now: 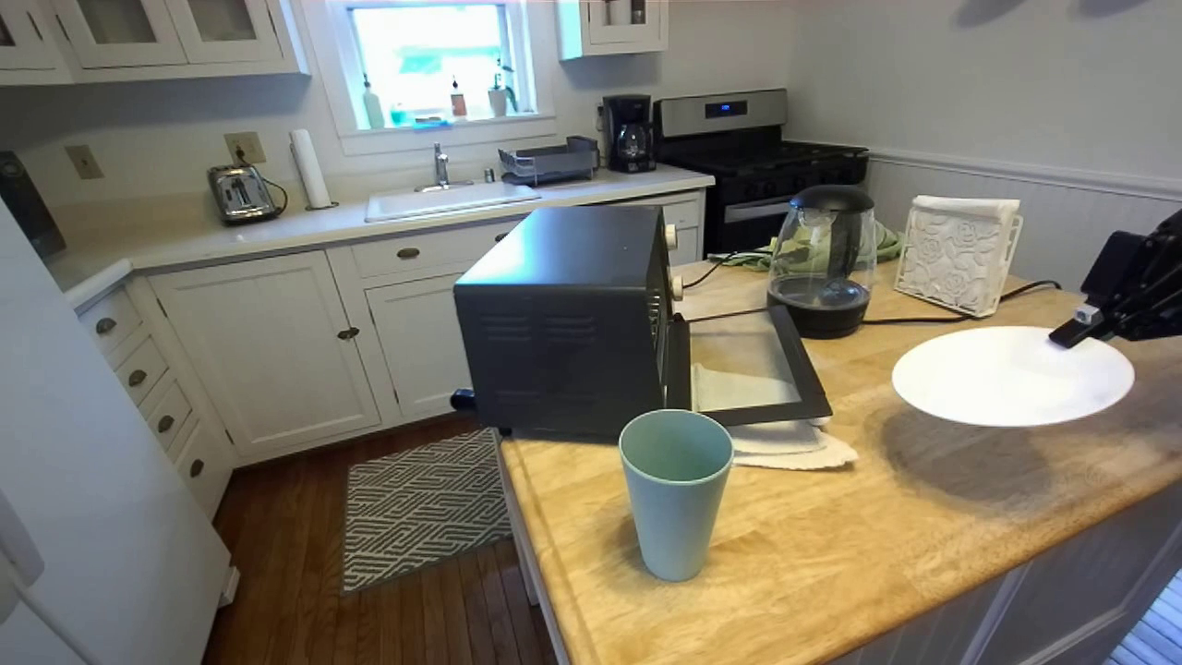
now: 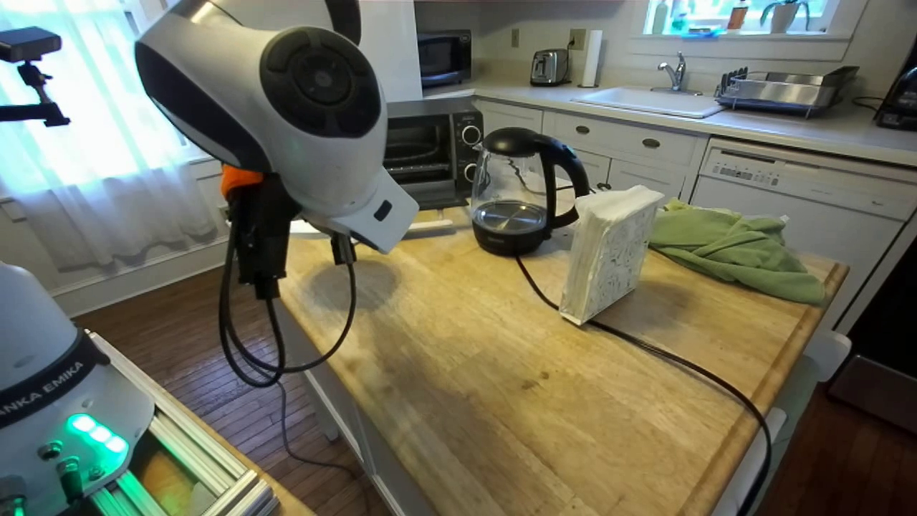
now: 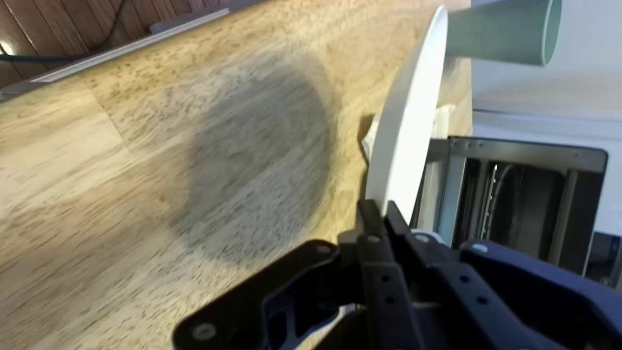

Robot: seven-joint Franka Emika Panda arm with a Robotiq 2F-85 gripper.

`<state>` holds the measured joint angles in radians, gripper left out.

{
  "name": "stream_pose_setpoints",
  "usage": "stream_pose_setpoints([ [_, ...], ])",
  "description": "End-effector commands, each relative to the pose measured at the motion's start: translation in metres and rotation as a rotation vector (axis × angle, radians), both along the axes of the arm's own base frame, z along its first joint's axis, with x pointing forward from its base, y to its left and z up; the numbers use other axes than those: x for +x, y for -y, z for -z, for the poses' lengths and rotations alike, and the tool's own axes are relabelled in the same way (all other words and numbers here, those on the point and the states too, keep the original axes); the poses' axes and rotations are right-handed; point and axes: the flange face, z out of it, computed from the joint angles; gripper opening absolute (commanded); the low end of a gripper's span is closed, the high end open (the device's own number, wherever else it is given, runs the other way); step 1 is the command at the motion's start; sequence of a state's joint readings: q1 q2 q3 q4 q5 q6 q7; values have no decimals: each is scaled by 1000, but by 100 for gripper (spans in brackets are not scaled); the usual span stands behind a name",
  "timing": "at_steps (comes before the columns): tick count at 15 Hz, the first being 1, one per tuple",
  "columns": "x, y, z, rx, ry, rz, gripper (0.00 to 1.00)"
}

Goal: Remove the plate from the microwave and put it on the table

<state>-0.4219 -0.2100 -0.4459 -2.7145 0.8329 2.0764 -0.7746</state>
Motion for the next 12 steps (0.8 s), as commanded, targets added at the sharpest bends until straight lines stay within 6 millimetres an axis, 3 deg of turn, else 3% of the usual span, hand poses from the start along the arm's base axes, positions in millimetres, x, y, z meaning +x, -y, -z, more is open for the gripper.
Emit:
stream_pose_setpoints([
  [1,2,-2,14,-21,26,-190,1],
  [5,3,-1,37,-86,71,-297,1],
  [12,19,16,55,-92,163,-306,1],
])
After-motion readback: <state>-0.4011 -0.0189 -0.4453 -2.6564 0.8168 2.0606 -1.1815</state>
